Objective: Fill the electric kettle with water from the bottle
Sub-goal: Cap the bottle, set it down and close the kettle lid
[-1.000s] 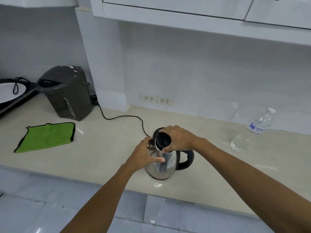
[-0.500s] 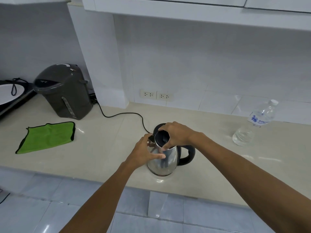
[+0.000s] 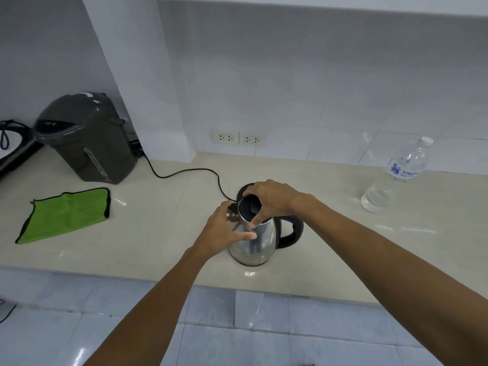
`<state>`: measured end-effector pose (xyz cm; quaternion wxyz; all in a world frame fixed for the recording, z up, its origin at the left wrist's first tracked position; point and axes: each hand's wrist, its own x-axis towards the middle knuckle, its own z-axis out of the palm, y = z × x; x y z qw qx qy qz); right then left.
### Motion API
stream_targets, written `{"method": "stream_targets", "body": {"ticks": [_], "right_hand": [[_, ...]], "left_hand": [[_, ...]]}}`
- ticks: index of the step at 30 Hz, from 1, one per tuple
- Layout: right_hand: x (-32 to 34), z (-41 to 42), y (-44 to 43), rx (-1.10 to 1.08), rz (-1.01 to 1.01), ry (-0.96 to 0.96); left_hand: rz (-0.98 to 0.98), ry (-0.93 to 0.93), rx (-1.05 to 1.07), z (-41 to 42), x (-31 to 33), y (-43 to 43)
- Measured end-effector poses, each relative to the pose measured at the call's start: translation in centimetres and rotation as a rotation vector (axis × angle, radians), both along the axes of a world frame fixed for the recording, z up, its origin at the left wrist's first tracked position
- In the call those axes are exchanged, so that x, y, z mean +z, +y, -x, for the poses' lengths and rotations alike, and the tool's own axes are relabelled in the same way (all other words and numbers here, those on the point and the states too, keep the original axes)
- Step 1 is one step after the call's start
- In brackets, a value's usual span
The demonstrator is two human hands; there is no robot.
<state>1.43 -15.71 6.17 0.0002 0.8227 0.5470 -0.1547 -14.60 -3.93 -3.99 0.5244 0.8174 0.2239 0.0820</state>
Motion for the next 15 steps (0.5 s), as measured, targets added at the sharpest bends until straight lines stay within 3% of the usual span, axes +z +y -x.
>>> {"method": "stream_targets", "body": {"ticks": [15], "right_hand": [[-6.6,-1.4,-13.4,-0.618,-0.27,0.42]], "left_hand": [[0.01,-0.015,0.03,0.5,0.0,-0.7]]}}
